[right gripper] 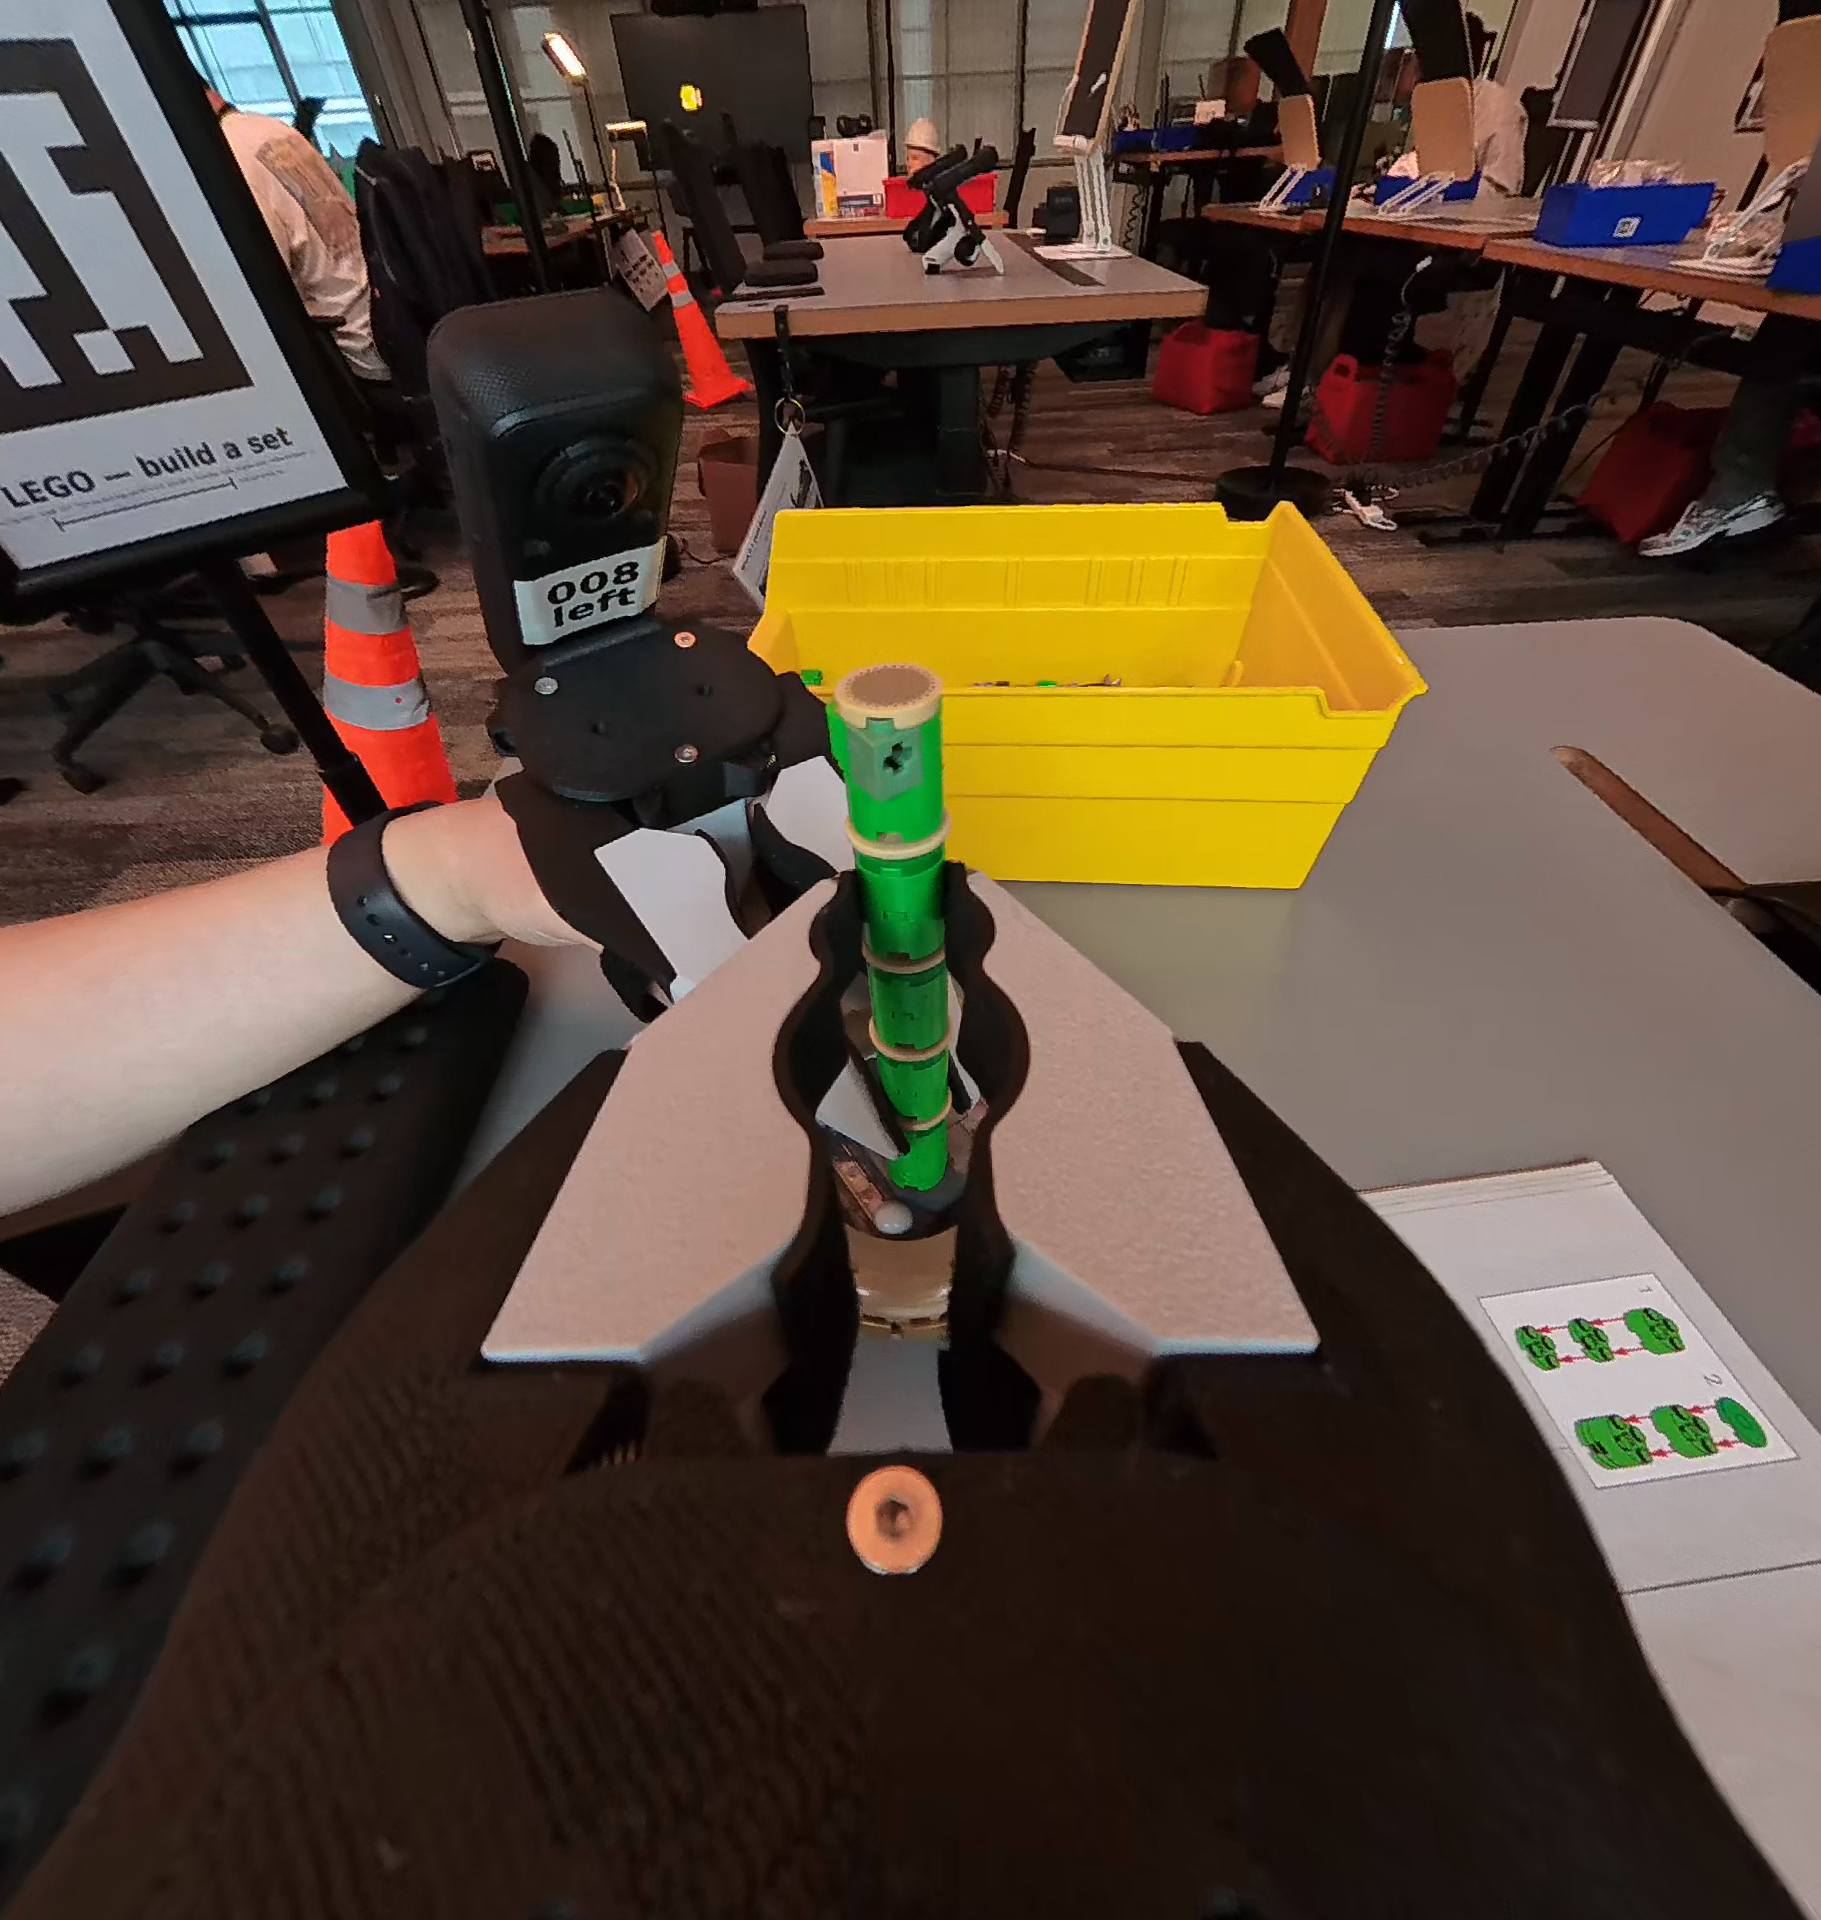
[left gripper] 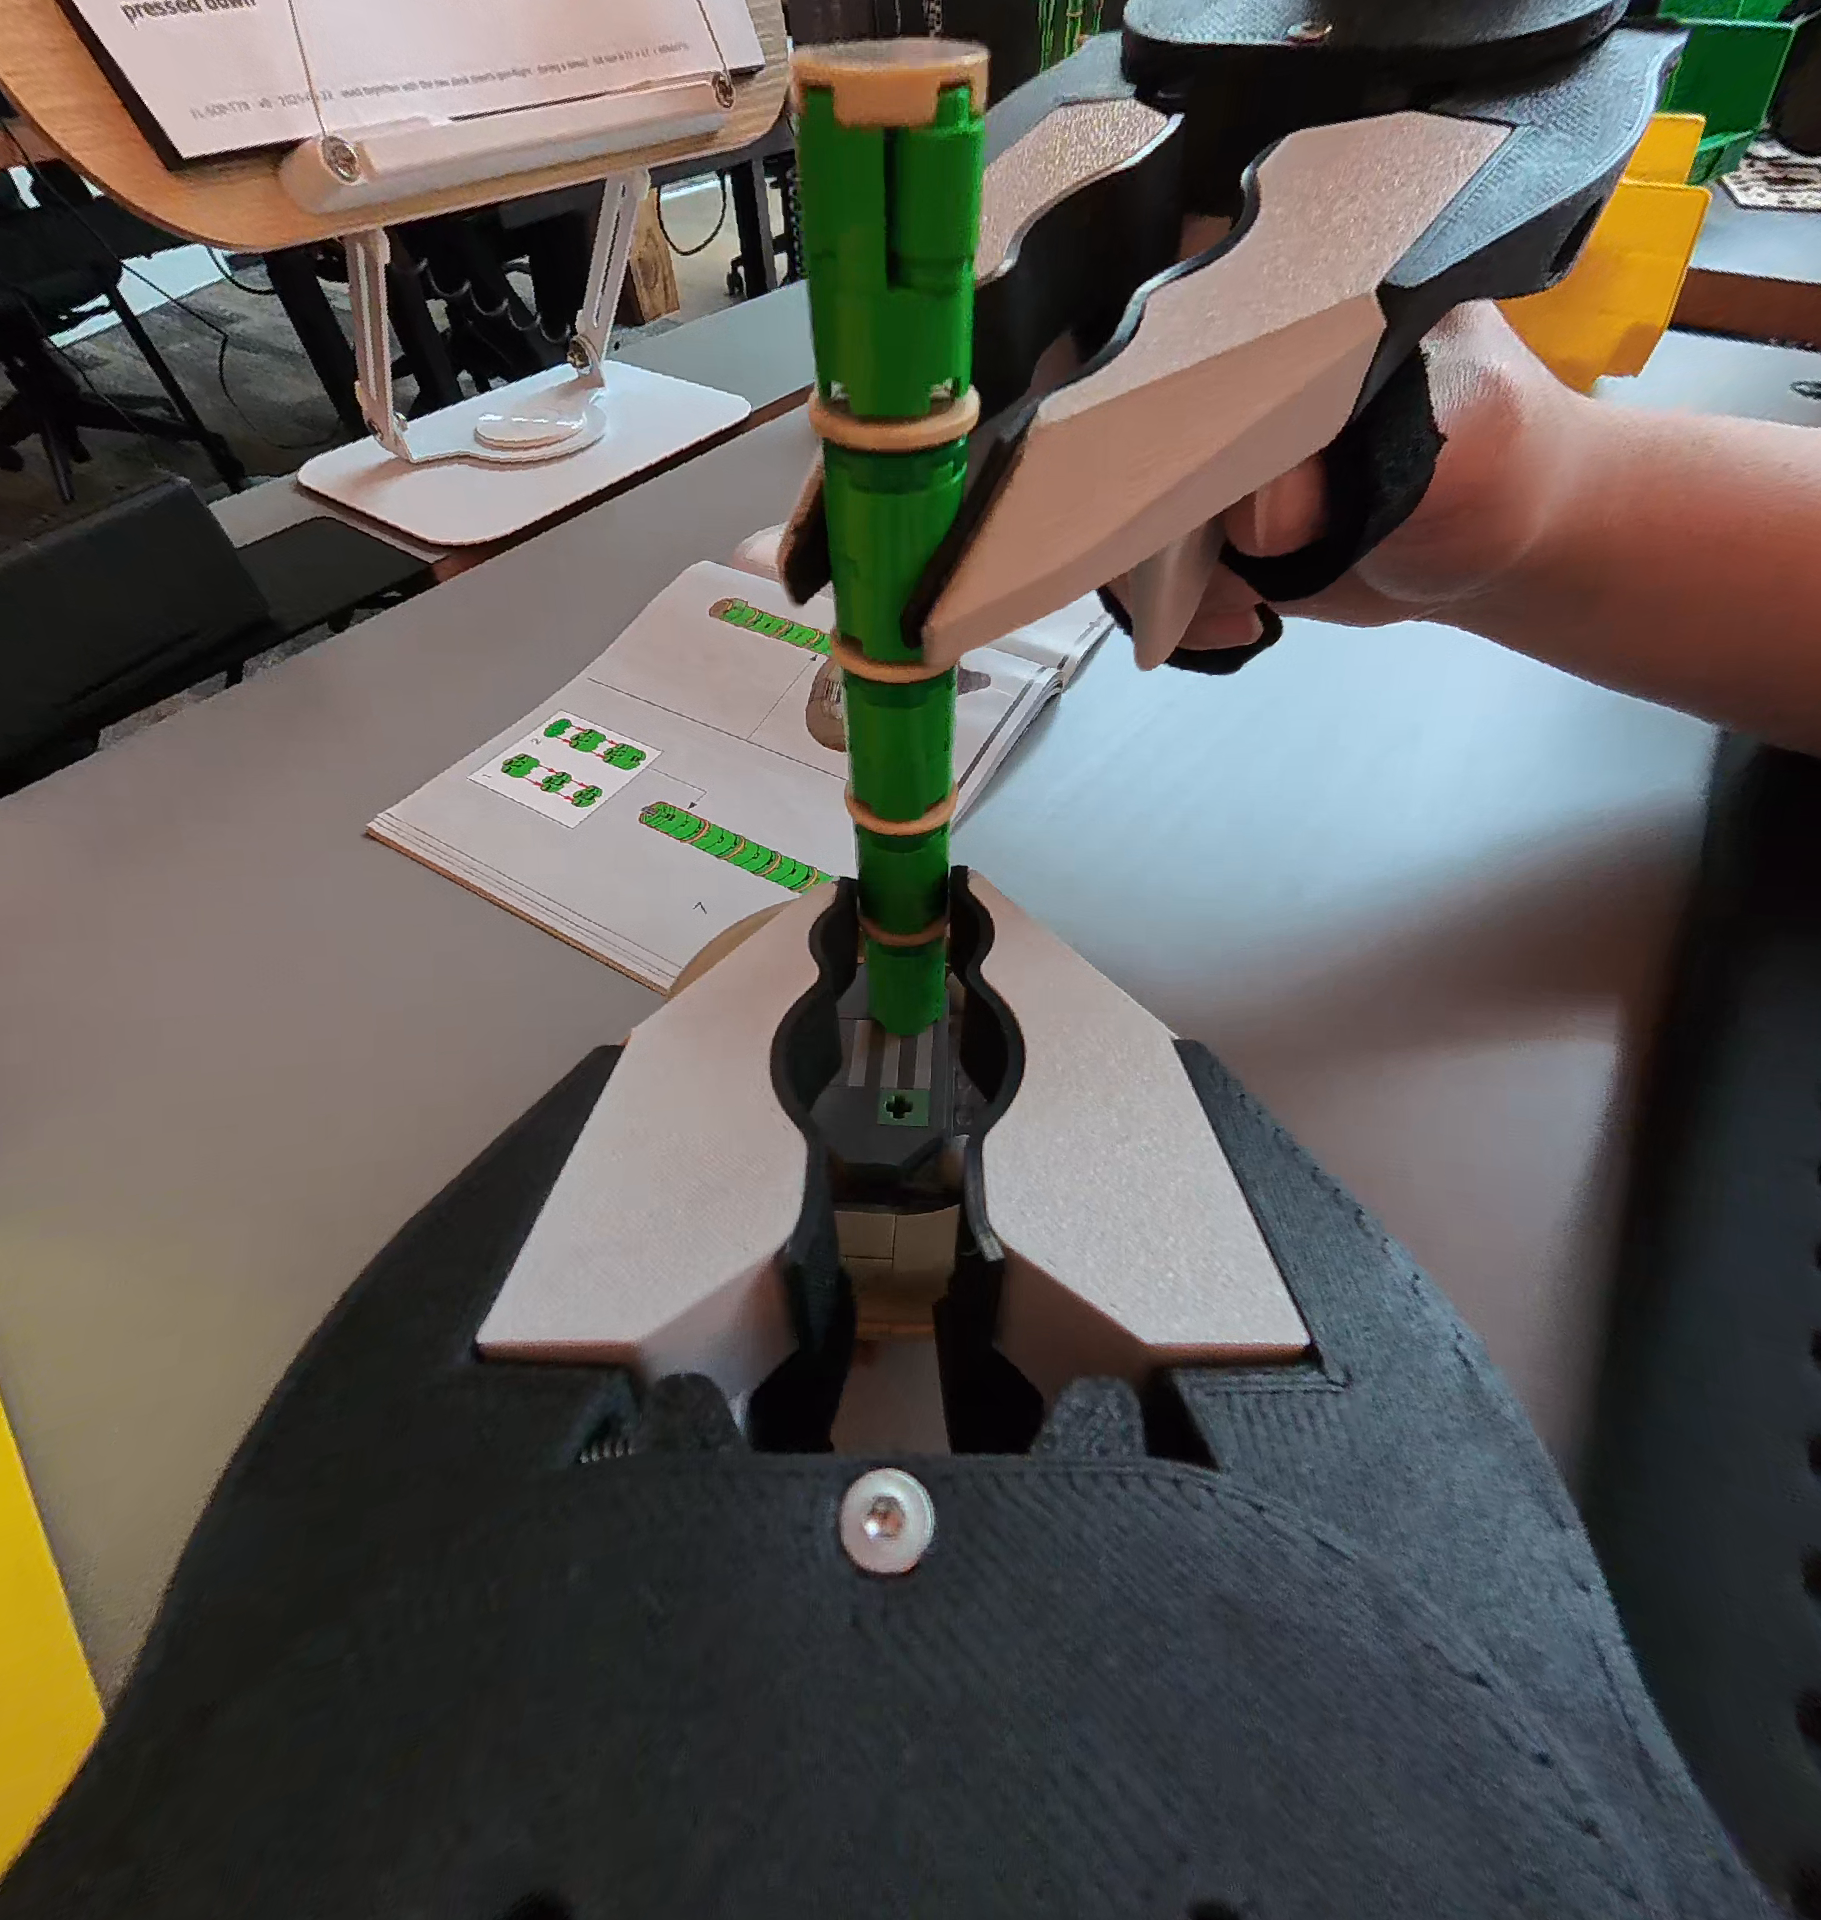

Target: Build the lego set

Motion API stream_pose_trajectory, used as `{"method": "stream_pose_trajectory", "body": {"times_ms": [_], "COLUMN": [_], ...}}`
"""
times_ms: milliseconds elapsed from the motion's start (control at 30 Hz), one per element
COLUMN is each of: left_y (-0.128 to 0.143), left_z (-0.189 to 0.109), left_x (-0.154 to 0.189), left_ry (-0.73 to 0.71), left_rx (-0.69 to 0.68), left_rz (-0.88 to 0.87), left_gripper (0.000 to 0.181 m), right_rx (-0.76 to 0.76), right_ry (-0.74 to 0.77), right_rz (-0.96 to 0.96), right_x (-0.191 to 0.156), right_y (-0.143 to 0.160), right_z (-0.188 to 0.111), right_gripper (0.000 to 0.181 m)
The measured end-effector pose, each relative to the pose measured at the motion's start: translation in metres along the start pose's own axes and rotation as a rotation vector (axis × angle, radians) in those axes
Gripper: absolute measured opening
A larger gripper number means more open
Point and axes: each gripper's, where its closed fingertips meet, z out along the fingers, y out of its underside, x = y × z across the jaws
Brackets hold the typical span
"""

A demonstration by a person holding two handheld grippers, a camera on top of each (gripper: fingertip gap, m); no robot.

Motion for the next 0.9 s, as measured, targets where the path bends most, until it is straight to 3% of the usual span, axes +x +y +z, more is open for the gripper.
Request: {"method": "stream_pose_trajectory", "body": {"times_ms": [267,367,633,900], "left_y": [-0.001,-0.002,-0.013,-0.008], "left_z": [-0.001,-0.001,-0.003,0.001], "left_x": [0.0,0.001,0.006,0.0], "left_ry": [0.0,0.003,0.046,0.0], "left_rx": [0.022,0.025,0.086,0.057], "left_rz": [-0.032,-0.037,-0.088,-0.068], "left_gripper": [0.016,0.016,0.027,0.015], "right_rx": [0.072,0.158,0.146,0.181], "right_ry": [-0.071,-0.091,-0.071,-0.043], "right_rz": [0.117,0.183,0.072,0.06], "right_x": [-0.002,0.003,-0.001,-0.002], "right_y": [-0.003,-0.014,-0.016,-0.026], "right_z": [-0.002,-0.01,-0.015,-0.01], "right_gripper": [0.017,0.031,0.034,0.027]}}
